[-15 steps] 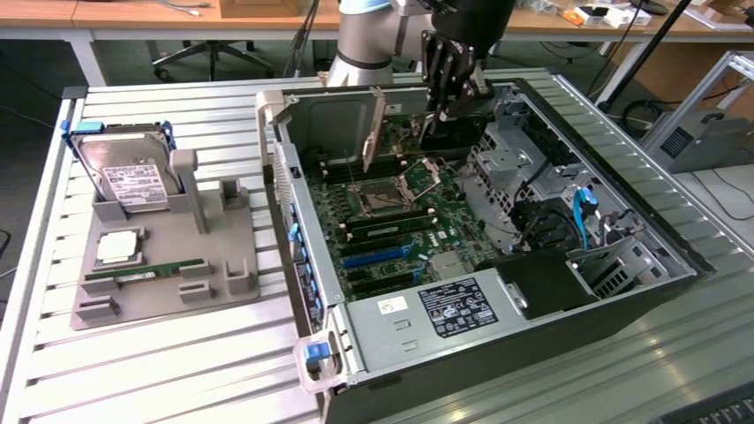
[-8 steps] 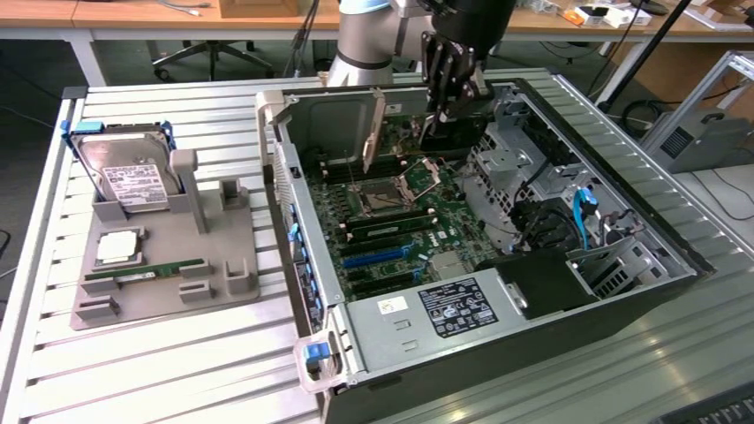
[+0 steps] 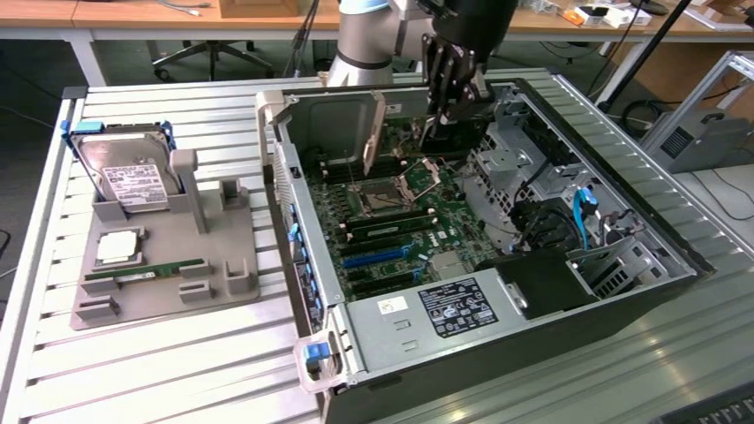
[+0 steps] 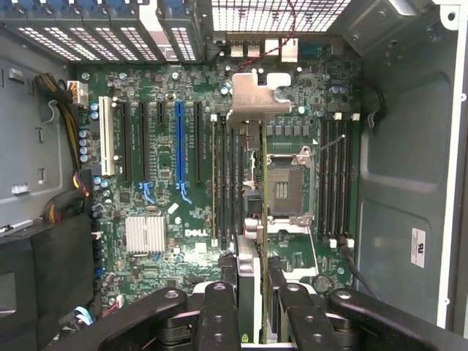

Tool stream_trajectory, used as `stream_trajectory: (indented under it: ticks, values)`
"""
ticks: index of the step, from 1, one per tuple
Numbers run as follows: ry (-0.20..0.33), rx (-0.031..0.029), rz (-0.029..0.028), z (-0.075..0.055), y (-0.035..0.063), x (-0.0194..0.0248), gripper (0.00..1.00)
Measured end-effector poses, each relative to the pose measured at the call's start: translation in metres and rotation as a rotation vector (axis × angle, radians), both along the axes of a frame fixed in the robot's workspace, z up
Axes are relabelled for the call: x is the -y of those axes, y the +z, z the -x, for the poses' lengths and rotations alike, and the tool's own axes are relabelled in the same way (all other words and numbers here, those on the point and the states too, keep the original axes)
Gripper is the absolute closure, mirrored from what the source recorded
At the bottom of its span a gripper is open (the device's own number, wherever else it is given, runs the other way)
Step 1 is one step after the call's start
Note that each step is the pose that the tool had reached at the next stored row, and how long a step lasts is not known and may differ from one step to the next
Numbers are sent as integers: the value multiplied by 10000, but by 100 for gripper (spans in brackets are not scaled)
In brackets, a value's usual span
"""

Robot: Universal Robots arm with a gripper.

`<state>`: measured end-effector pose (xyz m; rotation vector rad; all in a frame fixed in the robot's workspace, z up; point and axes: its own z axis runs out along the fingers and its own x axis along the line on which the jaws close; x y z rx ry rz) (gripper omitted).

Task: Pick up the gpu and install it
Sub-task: 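Insert the gpu into the slot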

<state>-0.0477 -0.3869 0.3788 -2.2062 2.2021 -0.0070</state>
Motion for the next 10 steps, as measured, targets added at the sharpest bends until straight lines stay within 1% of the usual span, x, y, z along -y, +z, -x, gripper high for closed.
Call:
stream_trajectory:
  ticks: [10]
  values:
    - [0,0,0,0,-26,14,73]
